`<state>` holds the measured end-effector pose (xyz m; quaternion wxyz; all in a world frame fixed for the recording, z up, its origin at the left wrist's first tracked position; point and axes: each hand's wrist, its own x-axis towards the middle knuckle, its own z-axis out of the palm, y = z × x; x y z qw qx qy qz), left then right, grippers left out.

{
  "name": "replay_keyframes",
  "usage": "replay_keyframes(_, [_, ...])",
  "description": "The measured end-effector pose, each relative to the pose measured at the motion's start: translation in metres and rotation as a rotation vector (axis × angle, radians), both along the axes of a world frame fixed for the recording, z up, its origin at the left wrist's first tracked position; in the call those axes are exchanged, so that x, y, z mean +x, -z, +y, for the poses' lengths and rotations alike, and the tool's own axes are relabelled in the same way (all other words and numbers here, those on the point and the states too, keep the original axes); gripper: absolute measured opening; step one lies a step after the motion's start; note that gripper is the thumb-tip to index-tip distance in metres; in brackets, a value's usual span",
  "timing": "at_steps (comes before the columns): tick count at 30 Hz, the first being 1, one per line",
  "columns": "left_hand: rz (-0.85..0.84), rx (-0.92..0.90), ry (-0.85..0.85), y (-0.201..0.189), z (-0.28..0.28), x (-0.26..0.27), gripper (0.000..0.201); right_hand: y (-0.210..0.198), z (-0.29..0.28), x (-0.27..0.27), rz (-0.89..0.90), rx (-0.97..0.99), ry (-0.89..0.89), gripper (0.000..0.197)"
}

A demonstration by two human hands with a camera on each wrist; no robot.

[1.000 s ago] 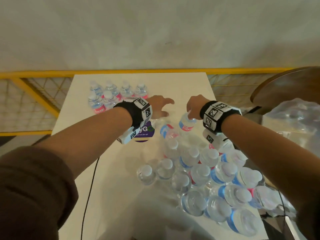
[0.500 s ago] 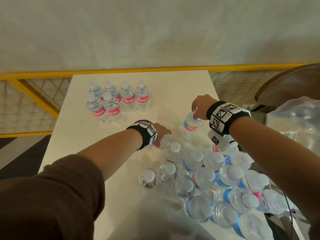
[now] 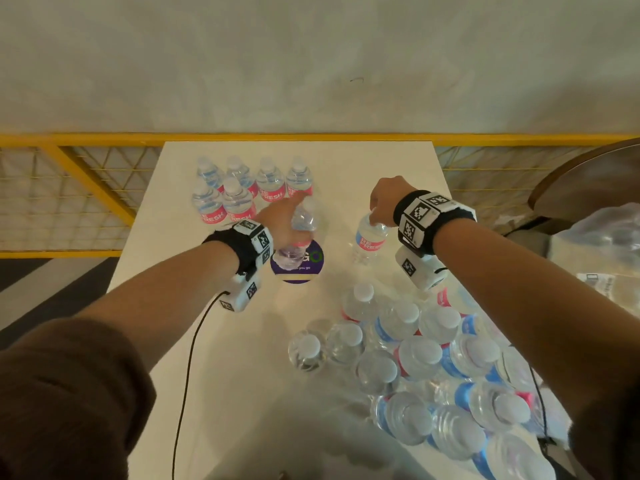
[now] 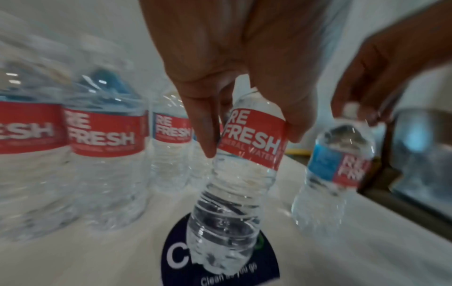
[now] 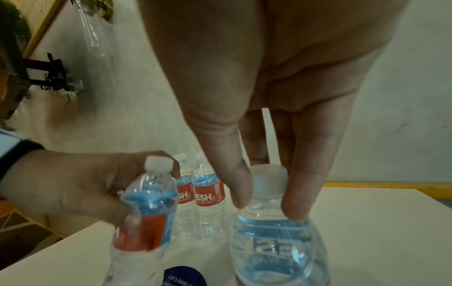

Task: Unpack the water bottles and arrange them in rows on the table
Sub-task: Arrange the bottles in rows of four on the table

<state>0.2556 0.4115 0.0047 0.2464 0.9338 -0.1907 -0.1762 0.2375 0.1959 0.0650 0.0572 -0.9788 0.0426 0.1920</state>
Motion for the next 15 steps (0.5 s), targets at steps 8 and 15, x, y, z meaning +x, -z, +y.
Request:
replay_keyframes(8, [-0.038, -0.103, -0.166, -0.022, 0.033, 0.009, 0.074, 0.000, 0.034, 0.016, -0.026, 0.030, -0.039, 0.039])
replay_keyframes(15, [-0.024, 0.163, -0.074, -0.022, 0.035, 0.017, 0.056, 0.002, 0.055, 0.025, -0.041, 0.041, -0.095, 0.039])
